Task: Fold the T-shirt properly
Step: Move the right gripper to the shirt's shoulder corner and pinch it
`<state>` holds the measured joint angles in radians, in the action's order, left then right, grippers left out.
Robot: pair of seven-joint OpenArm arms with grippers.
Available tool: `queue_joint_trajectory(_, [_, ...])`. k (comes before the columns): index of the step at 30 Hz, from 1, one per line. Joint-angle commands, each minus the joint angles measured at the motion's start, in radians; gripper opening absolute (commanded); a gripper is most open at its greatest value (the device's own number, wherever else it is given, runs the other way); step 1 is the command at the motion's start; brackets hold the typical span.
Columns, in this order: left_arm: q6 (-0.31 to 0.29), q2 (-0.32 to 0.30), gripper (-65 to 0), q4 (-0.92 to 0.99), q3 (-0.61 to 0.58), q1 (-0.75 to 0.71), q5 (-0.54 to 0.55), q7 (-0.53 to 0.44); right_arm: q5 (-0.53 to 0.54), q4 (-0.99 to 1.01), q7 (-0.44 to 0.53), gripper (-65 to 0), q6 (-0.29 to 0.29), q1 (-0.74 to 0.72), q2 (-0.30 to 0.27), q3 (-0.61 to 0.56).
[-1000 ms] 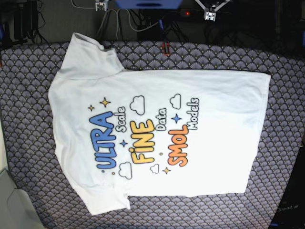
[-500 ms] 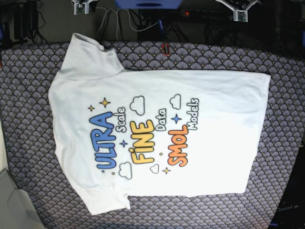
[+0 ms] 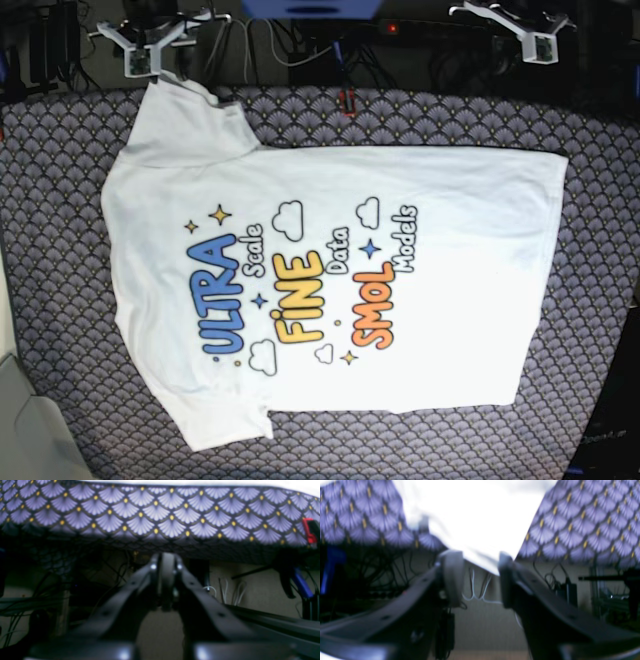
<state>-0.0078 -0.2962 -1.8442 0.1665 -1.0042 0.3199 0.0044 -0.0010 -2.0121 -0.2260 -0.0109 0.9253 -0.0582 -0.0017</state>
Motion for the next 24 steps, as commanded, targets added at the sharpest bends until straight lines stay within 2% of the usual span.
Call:
queue_joint_trajectory(1, [-0.004,-0.005,-54.1,-0.012,0.003,-0.018,0.002,-0.017,0.000,-0.017,0.018,-37.0,-0.002,-0.002,-0.002,-0.001])
queue_joint_trajectory(3, [-0.004,-0.005,-48.3,-0.008,0.003,-0.018,0.000,-0.017,0.000,-0.017,0.015,-36.2,-0.002,-0.030,0.001,-0.001])
queue_joint_trajectory(6, [-0.004,-0.005,-44.4,-0.004,0.003,-0.018,0.000,-0.017,0.002,-0.012,0.012,-36.1,-0.002,-0.065,0.001,-0.001])
queue_joint_trajectory(10, [-0.004,-0.005,-44.3,-0.004,0.003,-0.015,0.000,-0.017,0.129,0.000,-0.011,-36.0,-0.002,-0.116,-0.013,0.029])
queue_joint_trajectory(17, [-0.004,-0.005,-44.3,-0.005,0.003,-0.012,0.000,-0.017,0.404,0.004,-0.131,-36.0,-0.002,-0.176,-0.093,0.102])
queue_joint_trajectory(20, [-0.004,-0.005,-44.3,-0.007,0.003,-0.011,0.000,-0.017,0.464,0.024,-0.146,-36.0,-0.002,-0.183,-0.121,0.119])
queue_joint_trajectory(24, [-0.004,-0.005,-44.3,-0.012,0.005,-0.011,0.000,-0.017,0.510,0.086,-0.145,-36.0,-0.002,-0.203,-0.127,0.150])
